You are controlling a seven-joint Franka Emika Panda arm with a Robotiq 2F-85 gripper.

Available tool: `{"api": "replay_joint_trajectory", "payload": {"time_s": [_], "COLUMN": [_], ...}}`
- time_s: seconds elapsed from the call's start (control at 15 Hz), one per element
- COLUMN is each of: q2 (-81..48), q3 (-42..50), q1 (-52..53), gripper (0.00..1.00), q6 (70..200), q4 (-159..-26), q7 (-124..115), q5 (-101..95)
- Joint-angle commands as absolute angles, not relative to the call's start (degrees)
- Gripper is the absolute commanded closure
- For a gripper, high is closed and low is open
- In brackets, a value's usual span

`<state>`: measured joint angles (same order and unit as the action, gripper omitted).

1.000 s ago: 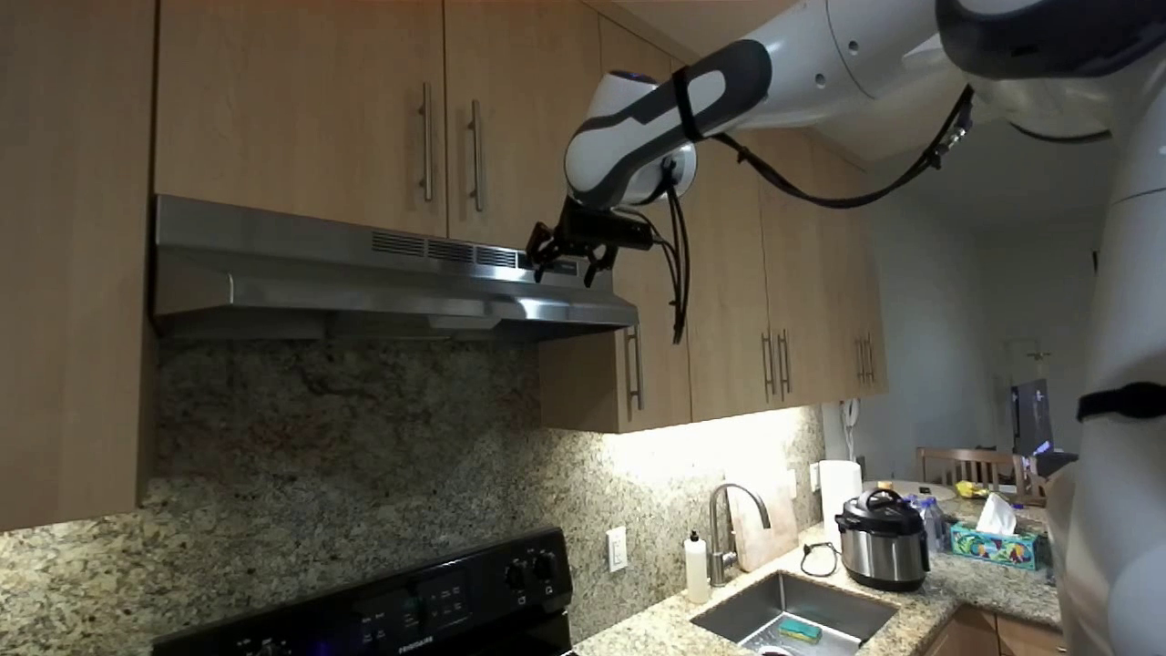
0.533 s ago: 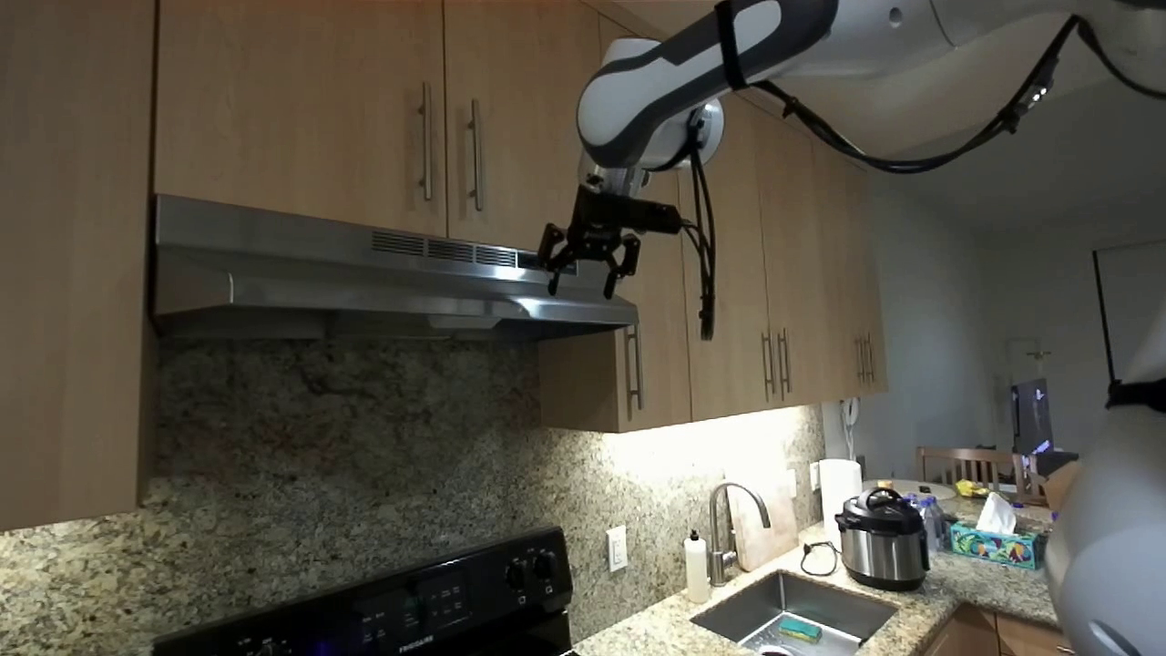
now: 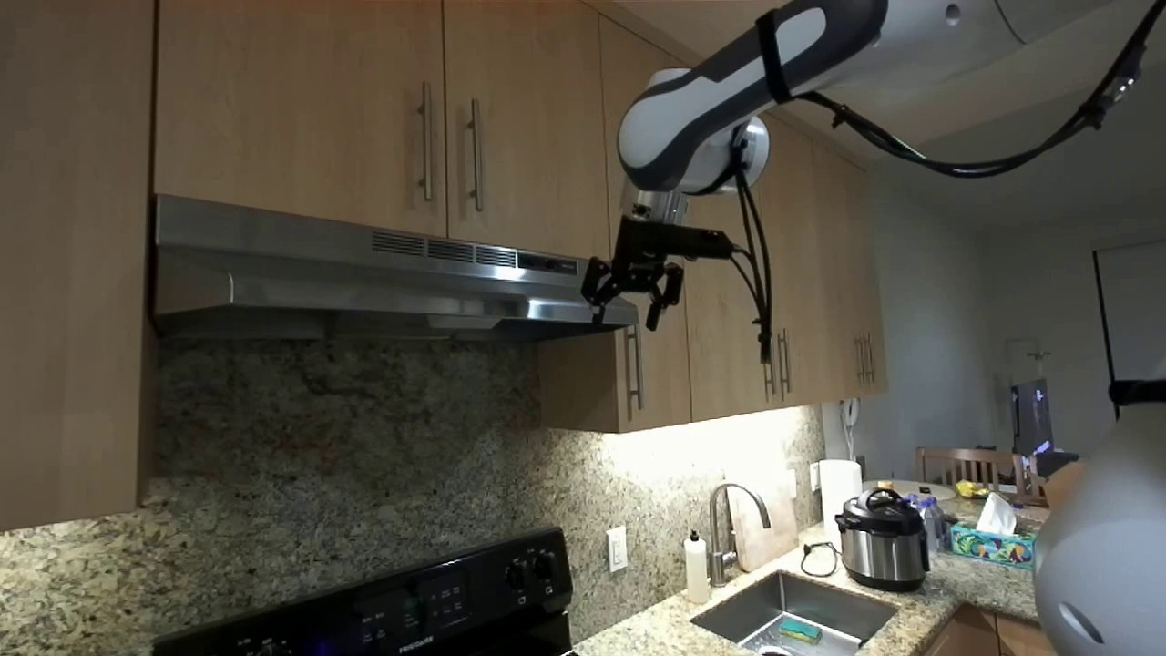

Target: Turn off the light

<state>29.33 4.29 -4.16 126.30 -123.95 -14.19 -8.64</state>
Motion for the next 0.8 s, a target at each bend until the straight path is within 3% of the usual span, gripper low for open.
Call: {"api": "replay_joint_trajectory", "payload": {"time_s": [0.0, 0.73], "q2": [32.29, 32.85], "q3": [6.92, 12.76], "q1": [-4.29, 1.28], "gripper": [0.0, 0.0], "q6": [124.85, 120.47], "q4": [-128.18, -132.25], "q7": [-3.68, 23.43], "q5": [-6.48, 0.26]}}
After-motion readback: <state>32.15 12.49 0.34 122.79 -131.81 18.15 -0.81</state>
